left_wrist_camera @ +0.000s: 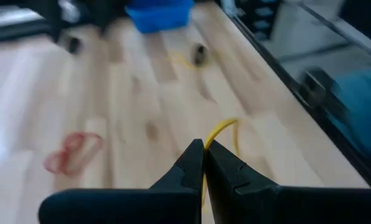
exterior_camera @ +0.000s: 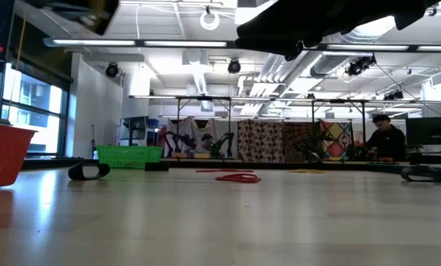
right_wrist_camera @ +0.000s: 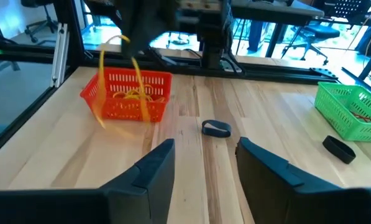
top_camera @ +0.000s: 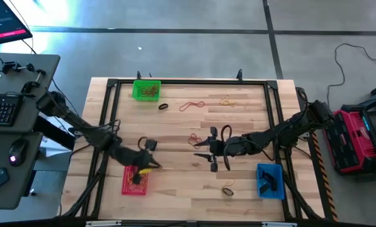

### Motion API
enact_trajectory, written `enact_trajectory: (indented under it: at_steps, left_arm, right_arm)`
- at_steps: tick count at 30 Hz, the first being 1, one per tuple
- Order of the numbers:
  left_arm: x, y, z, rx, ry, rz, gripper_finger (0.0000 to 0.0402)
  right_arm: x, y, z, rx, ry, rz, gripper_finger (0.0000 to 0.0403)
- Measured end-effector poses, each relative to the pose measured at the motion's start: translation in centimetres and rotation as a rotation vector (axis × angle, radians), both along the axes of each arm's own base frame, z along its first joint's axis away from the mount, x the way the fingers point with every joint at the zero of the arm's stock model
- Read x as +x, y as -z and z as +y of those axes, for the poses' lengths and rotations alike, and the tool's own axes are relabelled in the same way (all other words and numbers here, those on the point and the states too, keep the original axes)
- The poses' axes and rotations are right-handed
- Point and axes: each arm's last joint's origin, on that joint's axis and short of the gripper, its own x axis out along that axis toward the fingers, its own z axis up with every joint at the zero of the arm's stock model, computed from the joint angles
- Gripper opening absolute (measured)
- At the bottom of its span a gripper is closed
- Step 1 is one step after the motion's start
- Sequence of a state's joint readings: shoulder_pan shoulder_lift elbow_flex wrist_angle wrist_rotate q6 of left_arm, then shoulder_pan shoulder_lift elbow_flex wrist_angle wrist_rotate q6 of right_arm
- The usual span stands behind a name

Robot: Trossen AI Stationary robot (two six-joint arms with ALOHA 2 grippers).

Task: Sort rubber bands into baskets
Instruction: Put the yellow rubber band into the red bin

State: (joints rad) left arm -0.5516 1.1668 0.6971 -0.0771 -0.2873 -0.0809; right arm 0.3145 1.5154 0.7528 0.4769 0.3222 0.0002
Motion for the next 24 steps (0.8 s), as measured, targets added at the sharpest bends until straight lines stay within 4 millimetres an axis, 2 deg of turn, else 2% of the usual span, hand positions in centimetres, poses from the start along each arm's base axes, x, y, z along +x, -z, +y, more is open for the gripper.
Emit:
enact_trajectory:
  at_steps: [10, 19, 24]
  left_arm:
    - [-4.5, -0.2, -2.3, -0.132, 0.052, 0.163, 0.0000]
    - [-7.1, 1.1, -3.1, -0.151, -0.078, 0.309, 0.0000]
    - [-8.3, 2.0, -2.5, -0.120, -0.196, 0.415, 0.0000]
  right_arm:
    - [-0.1, 0.2, 0.0, -0.006, 0.001, 0.024, 0.0161]
    - [-0.1, 0.2, 0.0, -0.007, 0.001, 0.024, 0.0161]
    - [-0.1, 0.2, 0.0, -0.007, 0.001, 0.024, 0.0161]
